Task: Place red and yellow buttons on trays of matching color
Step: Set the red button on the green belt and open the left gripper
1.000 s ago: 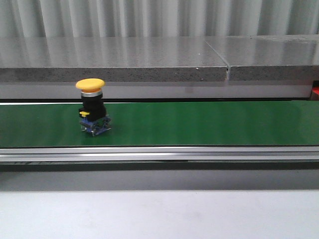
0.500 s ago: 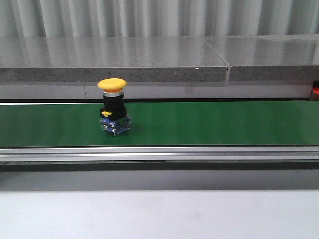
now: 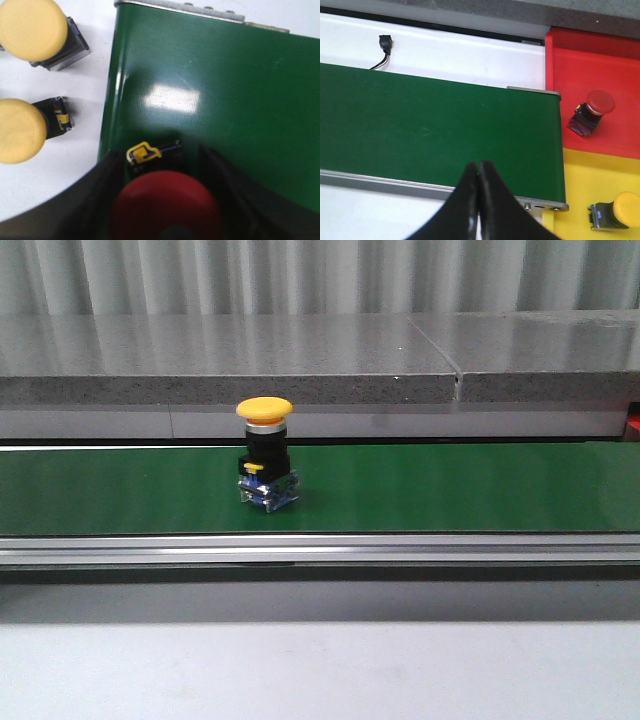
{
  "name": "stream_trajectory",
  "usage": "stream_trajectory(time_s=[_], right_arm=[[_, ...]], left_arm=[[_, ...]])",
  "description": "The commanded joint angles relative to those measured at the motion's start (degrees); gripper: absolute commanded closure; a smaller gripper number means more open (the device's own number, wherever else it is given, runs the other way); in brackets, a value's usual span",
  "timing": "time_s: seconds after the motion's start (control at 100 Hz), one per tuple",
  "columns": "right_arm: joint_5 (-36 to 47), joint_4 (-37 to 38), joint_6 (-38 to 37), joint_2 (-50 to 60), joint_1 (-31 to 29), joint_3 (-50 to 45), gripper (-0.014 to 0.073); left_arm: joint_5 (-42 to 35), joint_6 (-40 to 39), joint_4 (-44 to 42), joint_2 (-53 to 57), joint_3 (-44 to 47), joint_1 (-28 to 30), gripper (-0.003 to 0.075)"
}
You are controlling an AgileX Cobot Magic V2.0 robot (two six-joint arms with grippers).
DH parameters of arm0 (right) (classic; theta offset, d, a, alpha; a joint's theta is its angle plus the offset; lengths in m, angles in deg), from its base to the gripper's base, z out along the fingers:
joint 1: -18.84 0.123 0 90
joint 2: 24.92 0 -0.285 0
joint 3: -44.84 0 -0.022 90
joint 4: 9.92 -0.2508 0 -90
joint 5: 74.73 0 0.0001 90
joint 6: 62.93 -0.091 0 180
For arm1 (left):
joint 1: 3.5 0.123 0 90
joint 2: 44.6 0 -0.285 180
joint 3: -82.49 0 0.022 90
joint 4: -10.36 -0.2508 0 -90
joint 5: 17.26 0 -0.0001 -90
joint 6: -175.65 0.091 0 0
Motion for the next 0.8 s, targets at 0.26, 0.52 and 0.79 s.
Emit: stream_trajectory(time_s=[0.26,0.52,0.79], right_arm=[[3.42,-0.91,0.66,0.38,0.26,1.39,0.0664],[3.42,-0.91,0.66,0.38,0.26,1.39,0.0664],[3.42,-0.91,0.66,0.38,0.26,1.39,0.0664]], left_arm=[[-1.68,2.08,2.11,4.53,-1.82,-3.17,0.0071],[-2.3,3.73,1.36,13.08,-1.82,-8.74,0.0071],[-10.73,4.91,1.13,27.08,1.55,-13.4,0.0071]])
